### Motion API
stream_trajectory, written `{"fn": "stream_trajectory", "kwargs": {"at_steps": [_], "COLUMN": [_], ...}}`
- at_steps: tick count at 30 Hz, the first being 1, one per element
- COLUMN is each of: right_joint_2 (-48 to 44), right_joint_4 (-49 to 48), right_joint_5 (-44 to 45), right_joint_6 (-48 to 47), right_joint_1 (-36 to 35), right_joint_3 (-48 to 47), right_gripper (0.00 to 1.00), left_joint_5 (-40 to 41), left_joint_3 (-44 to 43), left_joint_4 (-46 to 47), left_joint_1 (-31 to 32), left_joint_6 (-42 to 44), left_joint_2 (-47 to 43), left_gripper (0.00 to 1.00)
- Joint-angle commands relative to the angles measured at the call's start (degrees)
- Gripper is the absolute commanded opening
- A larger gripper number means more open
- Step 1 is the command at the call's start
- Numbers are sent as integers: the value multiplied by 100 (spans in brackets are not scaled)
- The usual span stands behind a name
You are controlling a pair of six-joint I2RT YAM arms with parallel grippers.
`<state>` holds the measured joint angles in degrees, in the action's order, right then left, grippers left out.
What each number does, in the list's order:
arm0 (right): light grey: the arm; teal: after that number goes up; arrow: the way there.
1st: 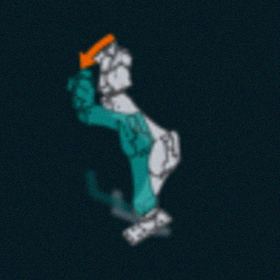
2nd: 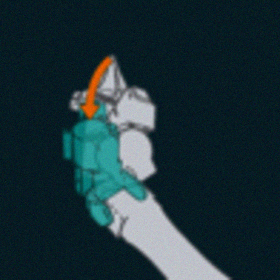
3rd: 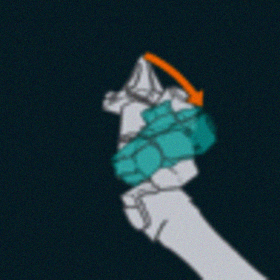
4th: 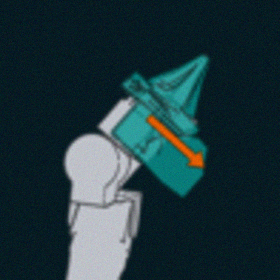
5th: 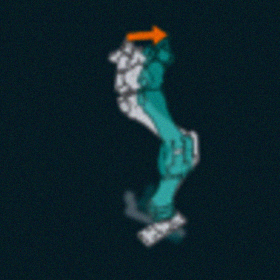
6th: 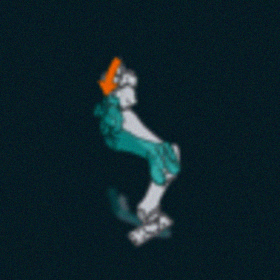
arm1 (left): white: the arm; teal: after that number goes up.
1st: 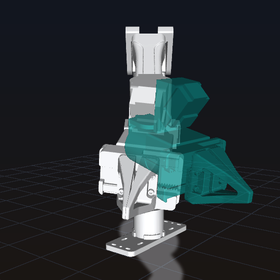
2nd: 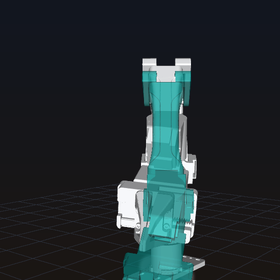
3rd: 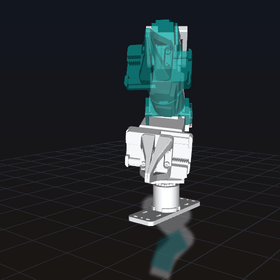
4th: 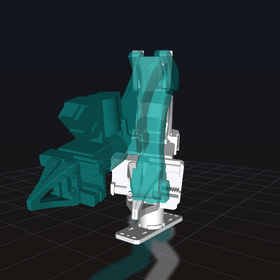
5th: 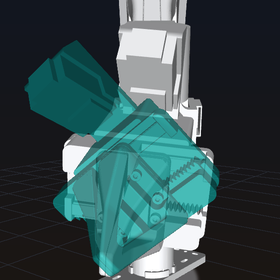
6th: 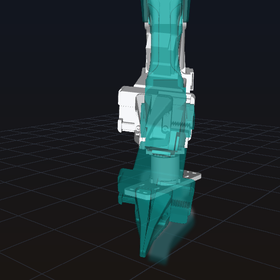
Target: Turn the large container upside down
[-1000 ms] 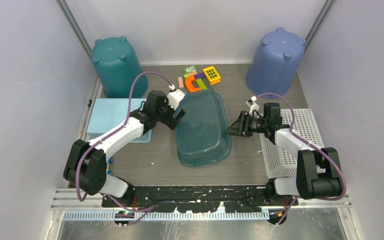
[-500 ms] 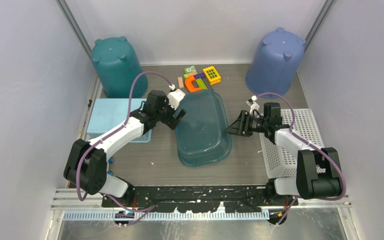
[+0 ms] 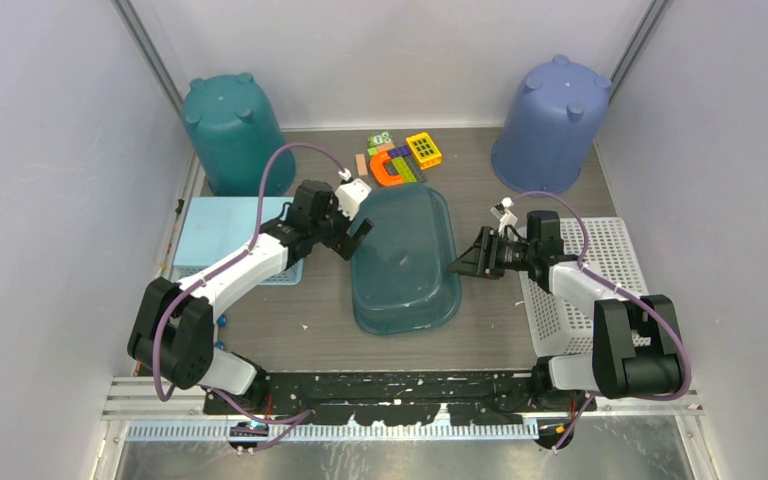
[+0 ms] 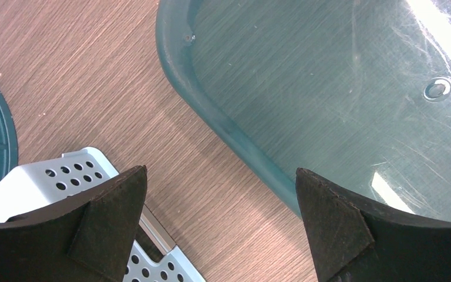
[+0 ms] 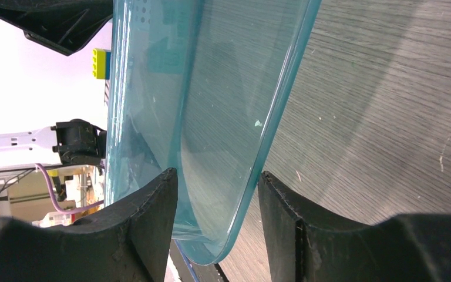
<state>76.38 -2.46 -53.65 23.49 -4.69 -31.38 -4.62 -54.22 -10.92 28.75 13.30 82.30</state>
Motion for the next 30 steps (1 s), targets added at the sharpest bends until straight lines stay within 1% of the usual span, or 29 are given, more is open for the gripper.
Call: {"fn": "stream_trajectory", "kwargs": {"at_steps": [1,7,12,30], "right_joint_2": [-257,-305,-367,-368], "right_joint_4": [-422,-364,-343,-66], "right_joint_5": [-330,-331,-414,-291], "right_joint_6": [-38,-96,-151,-189], "right_joint_1": [-34,-31,-33,111], "right_joint_3": [-19,-44,-46,-180], "right_gripper": [57,58,60,61], "left_joint_5": [-212,-249,-298,-344], "left_joint_3": [25,34,34,52], "left_joint_4": [-217,-239,-253,-246], "left_joint_1": [25,25,25,25], "left_joint_6": [-98,-133,-152,-182], "left_joint_2": [138,119,111,122], "left_gripper": [100,100,100,100]}}
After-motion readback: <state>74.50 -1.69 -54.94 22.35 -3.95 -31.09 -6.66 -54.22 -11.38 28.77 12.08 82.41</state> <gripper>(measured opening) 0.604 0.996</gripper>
